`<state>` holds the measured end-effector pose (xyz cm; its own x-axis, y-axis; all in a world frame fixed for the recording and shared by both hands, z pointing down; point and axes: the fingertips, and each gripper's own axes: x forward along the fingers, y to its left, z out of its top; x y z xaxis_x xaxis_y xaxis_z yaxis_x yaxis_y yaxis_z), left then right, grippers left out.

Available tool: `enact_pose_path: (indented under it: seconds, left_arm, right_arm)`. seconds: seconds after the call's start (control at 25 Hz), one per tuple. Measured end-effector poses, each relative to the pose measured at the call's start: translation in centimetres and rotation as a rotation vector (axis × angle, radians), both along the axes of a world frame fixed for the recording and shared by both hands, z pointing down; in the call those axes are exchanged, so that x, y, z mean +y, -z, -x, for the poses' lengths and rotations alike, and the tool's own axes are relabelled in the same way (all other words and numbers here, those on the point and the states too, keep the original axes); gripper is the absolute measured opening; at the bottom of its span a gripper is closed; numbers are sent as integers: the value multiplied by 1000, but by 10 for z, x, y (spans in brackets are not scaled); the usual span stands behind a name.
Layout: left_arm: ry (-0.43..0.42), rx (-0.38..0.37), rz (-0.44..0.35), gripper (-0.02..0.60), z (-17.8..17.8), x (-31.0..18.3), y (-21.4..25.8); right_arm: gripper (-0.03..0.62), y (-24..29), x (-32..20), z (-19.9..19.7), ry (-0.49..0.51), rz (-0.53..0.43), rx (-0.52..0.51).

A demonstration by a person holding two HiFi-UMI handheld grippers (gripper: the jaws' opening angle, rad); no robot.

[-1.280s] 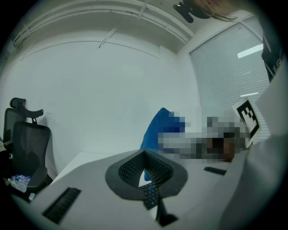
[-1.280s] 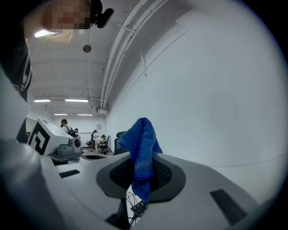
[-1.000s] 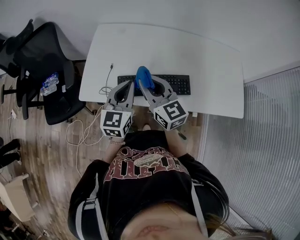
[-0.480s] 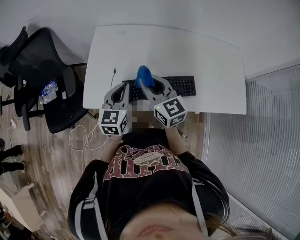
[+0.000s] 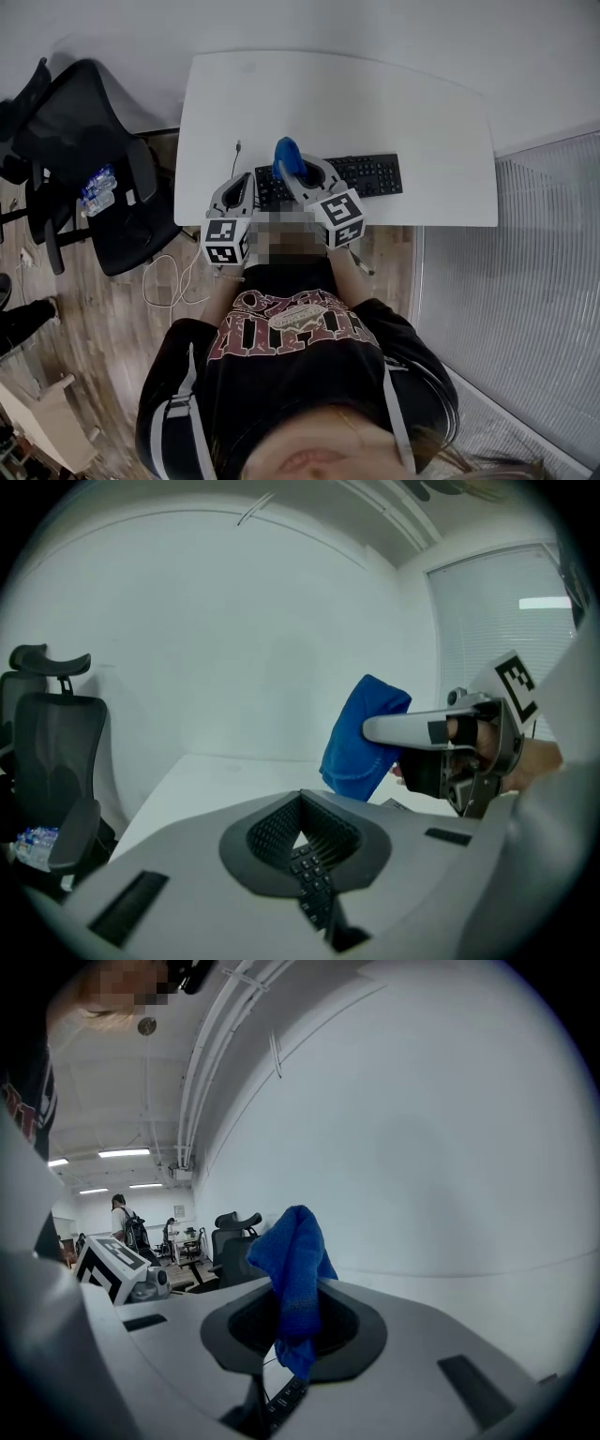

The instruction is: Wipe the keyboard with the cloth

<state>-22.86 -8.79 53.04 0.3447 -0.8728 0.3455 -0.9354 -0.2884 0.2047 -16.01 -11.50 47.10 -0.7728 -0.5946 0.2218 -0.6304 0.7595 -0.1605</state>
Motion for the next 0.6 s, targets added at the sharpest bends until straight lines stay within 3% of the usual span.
enact_pose_path:
  seconds: [0.28, 0.6]
  left_arm:
    - [-32, -4, 140, 35, 2, 5, -69]
    - [-41, -33, 288, 35, -4, 7, -121]
  right_arm:
    - [56, -36, -11, 9, 12, 53, 20]
    - [55, -76, -24, 35, 116, 123, 50]
